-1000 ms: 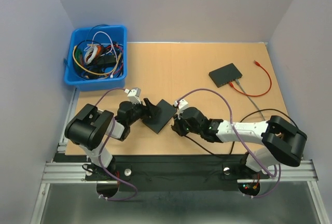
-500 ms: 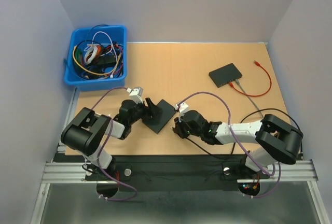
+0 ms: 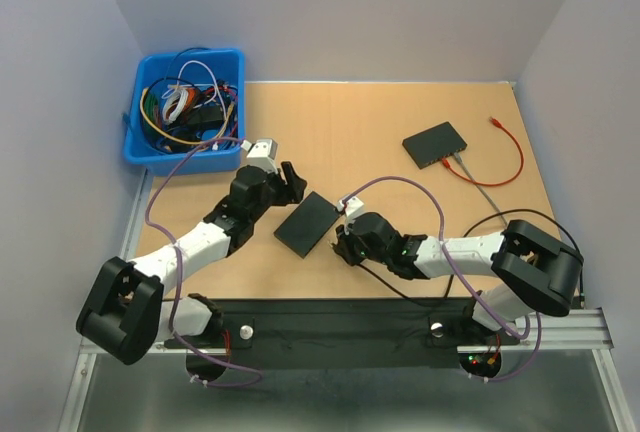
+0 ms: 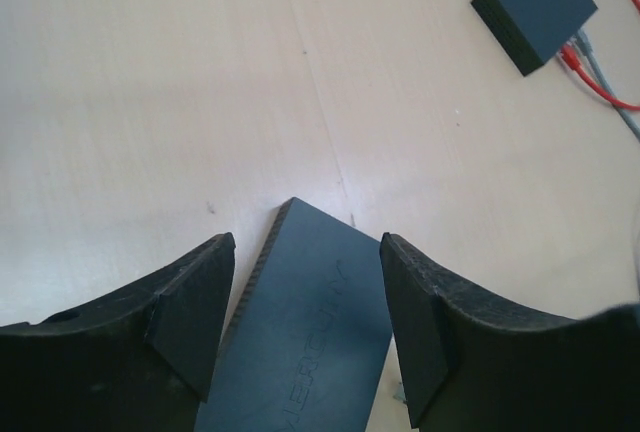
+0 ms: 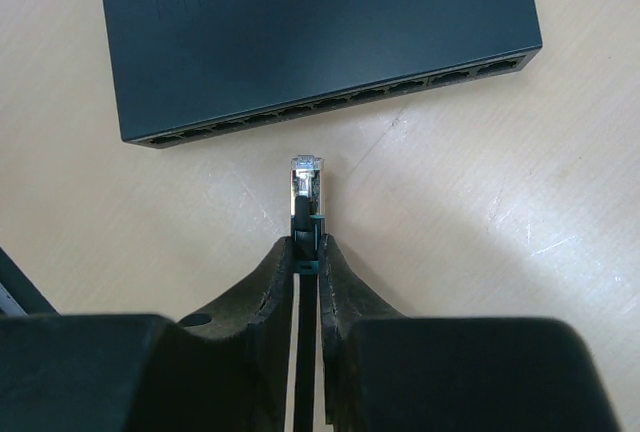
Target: Insert the plug into the switch port
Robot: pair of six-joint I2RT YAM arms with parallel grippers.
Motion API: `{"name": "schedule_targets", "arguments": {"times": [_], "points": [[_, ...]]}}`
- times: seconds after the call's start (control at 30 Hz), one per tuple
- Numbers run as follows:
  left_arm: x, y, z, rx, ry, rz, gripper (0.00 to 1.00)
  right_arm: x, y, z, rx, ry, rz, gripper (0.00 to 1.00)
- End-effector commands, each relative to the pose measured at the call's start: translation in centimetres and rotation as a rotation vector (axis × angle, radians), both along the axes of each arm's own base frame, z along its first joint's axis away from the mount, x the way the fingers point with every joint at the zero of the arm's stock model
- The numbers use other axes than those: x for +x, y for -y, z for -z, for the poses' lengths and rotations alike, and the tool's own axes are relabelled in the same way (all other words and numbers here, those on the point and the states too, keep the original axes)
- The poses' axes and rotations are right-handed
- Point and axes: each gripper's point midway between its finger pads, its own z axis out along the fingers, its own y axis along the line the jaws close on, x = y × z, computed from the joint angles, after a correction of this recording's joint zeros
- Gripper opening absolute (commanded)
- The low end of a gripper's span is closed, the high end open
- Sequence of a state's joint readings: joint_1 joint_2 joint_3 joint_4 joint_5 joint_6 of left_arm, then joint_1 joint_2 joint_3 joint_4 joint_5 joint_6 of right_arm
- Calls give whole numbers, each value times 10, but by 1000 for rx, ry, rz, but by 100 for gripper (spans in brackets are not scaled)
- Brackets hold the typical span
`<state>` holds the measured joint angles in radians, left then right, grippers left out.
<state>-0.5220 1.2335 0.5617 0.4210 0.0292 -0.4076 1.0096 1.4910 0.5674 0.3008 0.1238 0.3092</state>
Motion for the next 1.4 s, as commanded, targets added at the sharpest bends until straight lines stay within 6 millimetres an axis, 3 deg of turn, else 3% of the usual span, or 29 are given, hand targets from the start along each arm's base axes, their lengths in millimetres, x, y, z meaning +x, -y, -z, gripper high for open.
{"name": "schedule_targets", "arguments": {"times": [0.0, 0.03, 0.17, 0.27, 0.47, 0.63, 0.93, 1.1, 1.27, 1.37], "points": [[3, -27, 0, 82, 55, -109, 69, 4, -3, -9, 32, 48, 11, 0], [-2, -33, 12, 87, 60, -131, 69, 4, -2, -11, 36, 51, 17, 0], [-2, -34, -15, 79, 151, -166, 67, 6, 1, -9, 29, 55, 34, 0], [-4, -29, -15, 64, 169, -149, 67, 7, 0, -7, 19, 55, 34, 0], [-2, -18, -3, 61, 124, -125, 65, 9, 0, -3, -3, 52, 41, 1], [-4, 6, 19, 50, 43, -27, 65, 10, -2, -7, 8, 55, 40, 0], [0, 12, 41, 92, -19, -6, 65, 11, -3, -8, 11, 58, 39, 1], [-2, 24, 59, 105, -79, 59, 65, 22, -9, -16, -16, 34, 98, 1], [-5, 29, 60, 98, -89, 88, 65, 38, -21, -19, -79, 46, 111, 0], [-3, 25, 59, 105, -83, 70, 65, 54, -26, -38, -78, 120, 134, 0]]}}
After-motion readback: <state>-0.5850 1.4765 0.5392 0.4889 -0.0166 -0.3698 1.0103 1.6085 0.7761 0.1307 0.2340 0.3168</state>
